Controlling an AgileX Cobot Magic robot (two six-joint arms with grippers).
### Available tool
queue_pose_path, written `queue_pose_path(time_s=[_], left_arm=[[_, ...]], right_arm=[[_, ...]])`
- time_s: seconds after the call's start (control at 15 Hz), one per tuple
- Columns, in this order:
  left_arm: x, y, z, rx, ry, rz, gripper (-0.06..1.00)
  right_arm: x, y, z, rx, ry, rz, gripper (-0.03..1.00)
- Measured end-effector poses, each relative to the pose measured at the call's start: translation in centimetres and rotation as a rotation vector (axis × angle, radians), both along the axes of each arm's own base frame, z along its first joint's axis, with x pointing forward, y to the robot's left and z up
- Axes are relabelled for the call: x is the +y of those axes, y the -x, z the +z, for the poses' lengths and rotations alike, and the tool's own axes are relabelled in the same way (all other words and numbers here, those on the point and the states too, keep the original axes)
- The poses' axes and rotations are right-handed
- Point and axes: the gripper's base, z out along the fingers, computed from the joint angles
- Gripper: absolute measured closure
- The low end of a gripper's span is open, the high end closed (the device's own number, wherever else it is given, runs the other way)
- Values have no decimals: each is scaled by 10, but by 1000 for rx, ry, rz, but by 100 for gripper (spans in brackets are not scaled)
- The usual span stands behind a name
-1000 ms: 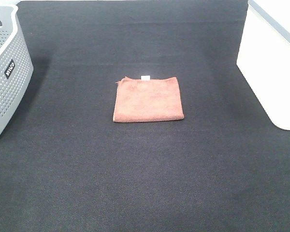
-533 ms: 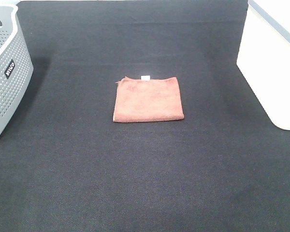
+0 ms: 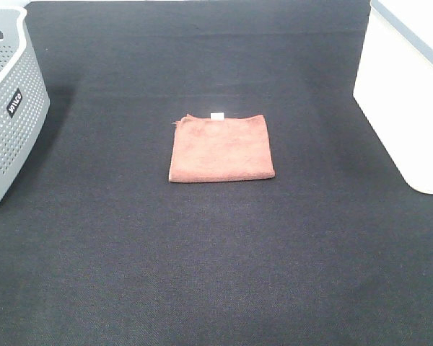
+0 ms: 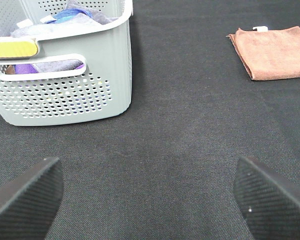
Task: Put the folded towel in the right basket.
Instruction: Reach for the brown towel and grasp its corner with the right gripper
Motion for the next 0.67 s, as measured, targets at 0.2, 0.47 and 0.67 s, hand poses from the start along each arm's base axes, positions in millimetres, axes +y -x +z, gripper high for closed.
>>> queue_pose_path(time_s=[0.2,0.47,0.67], left_arm=[[0,0,0,0,0,0,7],[0,0,0,0,0,0,7],[0,0,0,0,0,0,7]], right_arm=[[0,0,0,0,0,0,27],[0,0,0,0,0,0,27],[0,0,0,0,0,0,27]])
